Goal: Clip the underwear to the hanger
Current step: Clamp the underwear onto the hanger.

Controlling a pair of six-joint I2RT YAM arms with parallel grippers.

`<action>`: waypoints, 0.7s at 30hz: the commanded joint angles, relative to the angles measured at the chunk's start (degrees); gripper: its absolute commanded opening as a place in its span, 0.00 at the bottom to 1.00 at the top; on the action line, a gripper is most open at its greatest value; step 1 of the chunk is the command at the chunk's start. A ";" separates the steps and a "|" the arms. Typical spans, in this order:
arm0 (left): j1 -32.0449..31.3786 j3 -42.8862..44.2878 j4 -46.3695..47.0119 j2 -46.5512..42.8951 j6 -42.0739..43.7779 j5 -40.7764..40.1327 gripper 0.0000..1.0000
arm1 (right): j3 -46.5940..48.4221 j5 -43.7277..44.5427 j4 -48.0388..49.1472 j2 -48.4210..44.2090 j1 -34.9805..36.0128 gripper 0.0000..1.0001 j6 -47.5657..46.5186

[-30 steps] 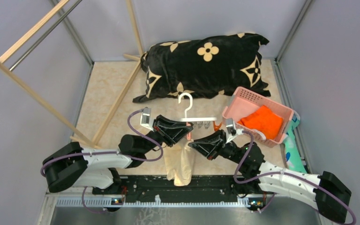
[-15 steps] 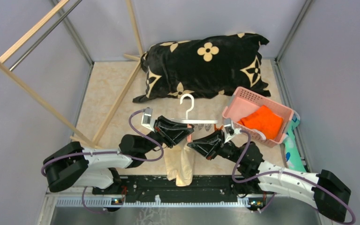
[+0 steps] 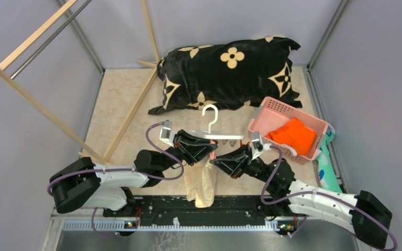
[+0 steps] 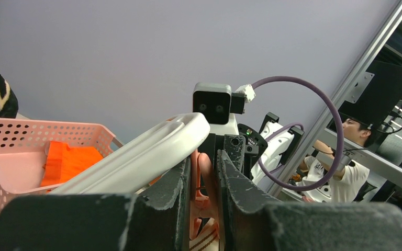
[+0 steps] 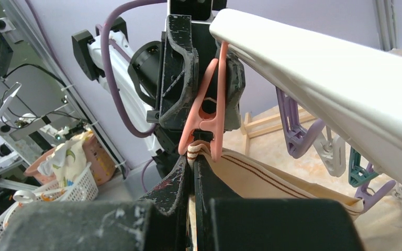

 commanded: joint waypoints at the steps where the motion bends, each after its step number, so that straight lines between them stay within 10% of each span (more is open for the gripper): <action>1: 0.06 1.43 15.94 -0.34 -0.30 0.76 0.00 | 3.11 0.83 3.62 -2.28 -0.13 0.00 -0.37; 21: 0.07 0.07 15.94 -0.94 -0.74 0.83 0.00 | 1.93 7.48 -4.50 -10.57 -0.13 0.00 -2.58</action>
